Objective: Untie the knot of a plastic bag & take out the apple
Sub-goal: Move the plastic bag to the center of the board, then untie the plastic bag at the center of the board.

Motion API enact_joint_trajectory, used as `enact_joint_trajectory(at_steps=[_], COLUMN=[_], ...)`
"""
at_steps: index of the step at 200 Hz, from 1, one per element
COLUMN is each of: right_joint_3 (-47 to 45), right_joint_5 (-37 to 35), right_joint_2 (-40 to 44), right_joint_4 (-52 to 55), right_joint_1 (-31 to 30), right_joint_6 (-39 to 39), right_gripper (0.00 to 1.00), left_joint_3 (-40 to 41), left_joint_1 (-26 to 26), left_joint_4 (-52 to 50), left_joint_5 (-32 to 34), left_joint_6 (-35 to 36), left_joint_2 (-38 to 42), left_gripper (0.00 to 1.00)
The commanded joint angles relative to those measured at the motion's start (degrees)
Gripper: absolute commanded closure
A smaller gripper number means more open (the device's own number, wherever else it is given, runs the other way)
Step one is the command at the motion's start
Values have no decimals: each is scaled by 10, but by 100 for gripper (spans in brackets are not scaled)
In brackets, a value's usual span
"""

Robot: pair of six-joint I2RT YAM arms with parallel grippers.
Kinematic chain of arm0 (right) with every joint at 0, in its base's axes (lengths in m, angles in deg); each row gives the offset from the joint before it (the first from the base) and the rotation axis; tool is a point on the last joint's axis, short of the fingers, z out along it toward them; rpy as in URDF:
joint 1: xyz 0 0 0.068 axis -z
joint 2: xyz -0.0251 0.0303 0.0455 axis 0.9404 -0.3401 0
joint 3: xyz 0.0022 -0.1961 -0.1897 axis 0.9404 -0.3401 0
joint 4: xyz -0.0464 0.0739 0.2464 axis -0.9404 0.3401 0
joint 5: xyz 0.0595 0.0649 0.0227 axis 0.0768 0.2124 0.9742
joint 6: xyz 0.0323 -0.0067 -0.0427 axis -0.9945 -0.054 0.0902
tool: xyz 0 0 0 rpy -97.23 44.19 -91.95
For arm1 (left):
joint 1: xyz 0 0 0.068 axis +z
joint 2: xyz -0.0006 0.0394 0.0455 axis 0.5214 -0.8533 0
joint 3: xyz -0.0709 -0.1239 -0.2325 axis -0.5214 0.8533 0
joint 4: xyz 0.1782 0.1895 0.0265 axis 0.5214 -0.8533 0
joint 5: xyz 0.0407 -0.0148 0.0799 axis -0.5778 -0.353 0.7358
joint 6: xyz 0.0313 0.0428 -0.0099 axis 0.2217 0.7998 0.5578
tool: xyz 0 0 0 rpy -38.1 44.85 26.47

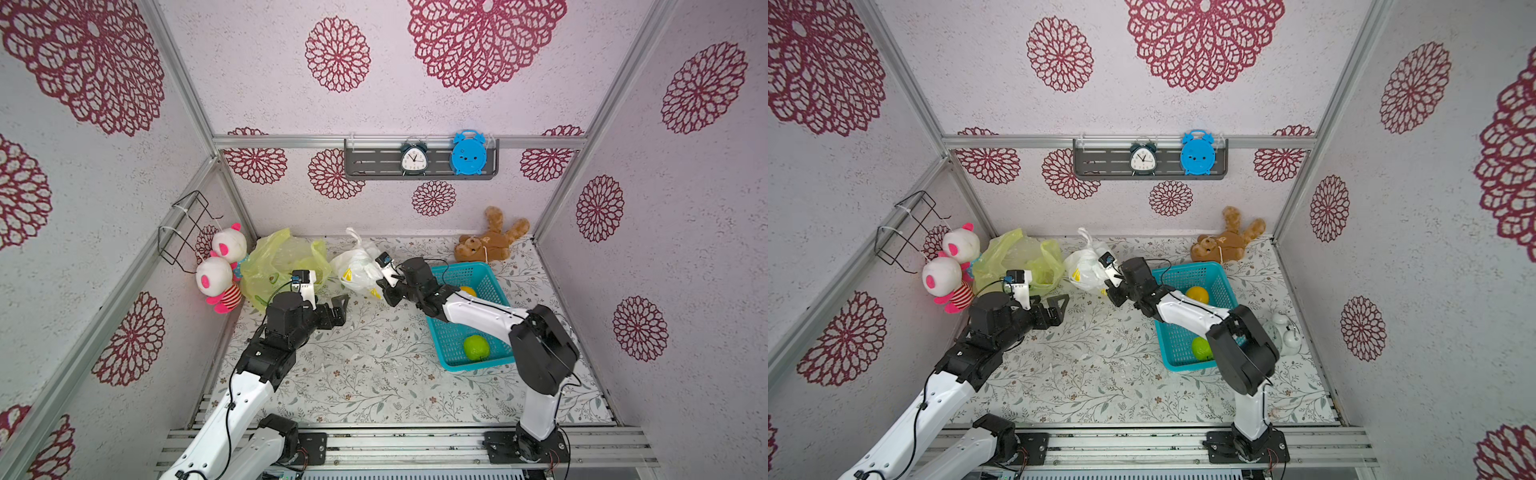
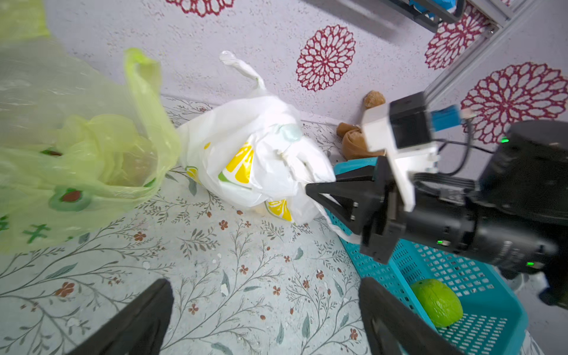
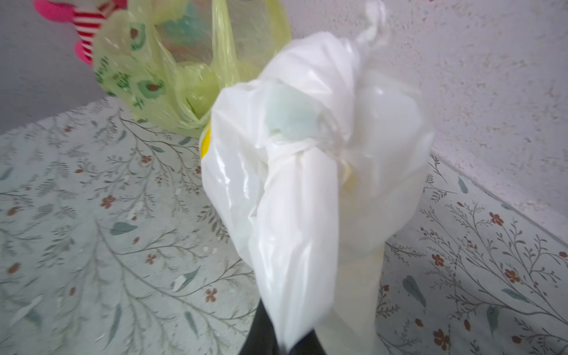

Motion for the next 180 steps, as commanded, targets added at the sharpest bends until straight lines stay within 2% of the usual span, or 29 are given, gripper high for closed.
enact_joint_trajectory(at_steps=[1, 16, 45, 69, 108, 130, 145, 154, 167, 180], right_joint_3=[-78, -112, -162, -189, -188, -183, -183, -185, -186, -191], right_joint_5=[85, 133, 131, 119, 129, 111, 122, 123, 116, 116], right_joint_2=[67, 99, 143, 180, 195, 184, 178, 176, 174, 177], right_joint_4=[-42, -26, 28, 52, 90, 103, 103, 100, 100, 100], right_joint_1=[-9, -15, -38, -40, -40, -39, -40, -40, -39, -40], right_joint_6=[-66, -64, -15, 15, 63, 72, 77, 78, 79, 81], right_gripper=[94, 94, 94, 94, 92, 91, 91, 91, 91, 91], left_joint_3=[-4, -25, -47, -37, -57, -53, -45, -43, -41, -39], left_joint_1=[-15, -20, -25, -26, -27, -27, -28, -28, -28, -28], left_joint_4=[38, 13, -5, 29, 8, -13, -11, -15, -21, -22], left_joint_5=[11, 20, 14, -71, -198, -227, -222, -227, -224, -222], left_joint_6=[58, 96, 147, 197, 245, 257, 261, 271, 274, 286], left_joint_2=[-31, -62, -95, -96, -142, -153, -162, -170, -181, -194], left_gripper=[3, 3, 3, 3, 3, 3, 0, 5, 28, 37])
